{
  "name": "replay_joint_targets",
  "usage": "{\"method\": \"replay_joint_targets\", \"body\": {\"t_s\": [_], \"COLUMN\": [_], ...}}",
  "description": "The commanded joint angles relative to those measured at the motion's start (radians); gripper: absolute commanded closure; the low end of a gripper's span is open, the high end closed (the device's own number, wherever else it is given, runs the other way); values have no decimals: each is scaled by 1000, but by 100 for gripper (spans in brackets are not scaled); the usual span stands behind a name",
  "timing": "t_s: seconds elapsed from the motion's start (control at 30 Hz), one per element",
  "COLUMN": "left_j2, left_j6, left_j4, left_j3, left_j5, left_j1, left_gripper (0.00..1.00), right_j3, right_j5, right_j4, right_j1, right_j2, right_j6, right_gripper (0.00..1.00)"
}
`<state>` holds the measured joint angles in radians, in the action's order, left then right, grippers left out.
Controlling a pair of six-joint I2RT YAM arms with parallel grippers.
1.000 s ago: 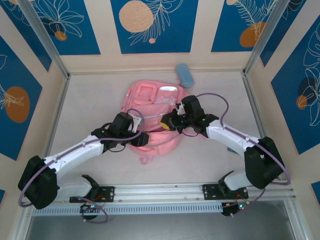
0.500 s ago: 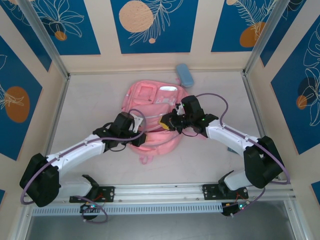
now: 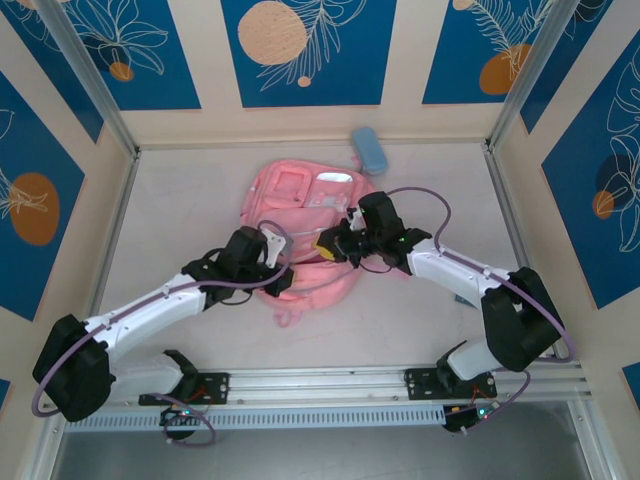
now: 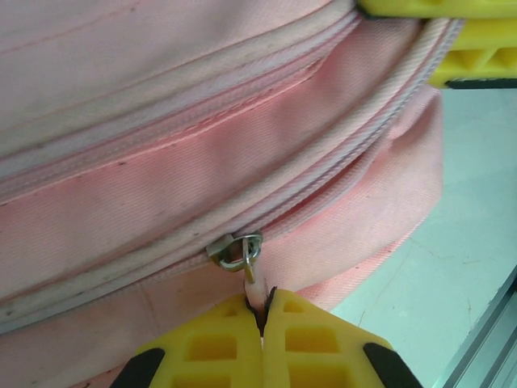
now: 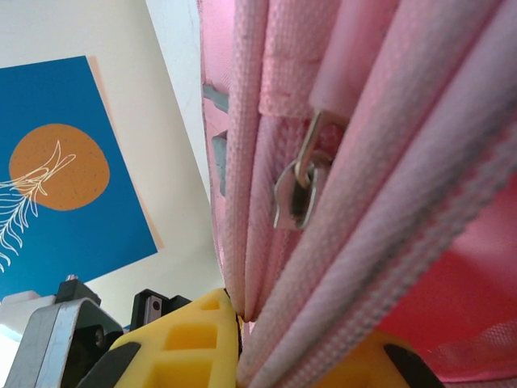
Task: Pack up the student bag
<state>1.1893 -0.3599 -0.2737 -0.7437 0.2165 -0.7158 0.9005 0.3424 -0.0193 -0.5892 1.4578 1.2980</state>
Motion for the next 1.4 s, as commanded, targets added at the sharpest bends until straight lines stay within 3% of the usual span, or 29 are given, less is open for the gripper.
{"method": "replay_joint_targets", "body": {"t_s": [0.0, 0.2, 0.37, 0.63, 0.97, 1.37], "left_j2": [-11, 13, -9, -39, -1, 58], "left_j6": [27, 55, 42, -55, -65, 42], "left_j4": [73, 57, -116, -406, -447, -422], "left_j3": [-17, -50, -65, -86, -80, -131], "left_j5": [86, 64, -122, -277, -284, -287], "left_j1": [-55, -91, -88, -77, 78, 271], "left_gripper": [100, 100, 100, 100, 100, 100], "right_j3": [12, 9, 8, 18, 5, -17], "right_j5": [36, 28, -27, -101, -124, -94], "right_j4": [61, 60, -8, -123, -152, -175], "right_j1": [-27, -32, -25, 5, 18, 68], "right_j2": [30, 34, 2, -50, -60, -120], "right_j6": [5, 9, -16, -54, -53, -80], "right_gripper": [100, 100, 100, 100, 100, 100]}}
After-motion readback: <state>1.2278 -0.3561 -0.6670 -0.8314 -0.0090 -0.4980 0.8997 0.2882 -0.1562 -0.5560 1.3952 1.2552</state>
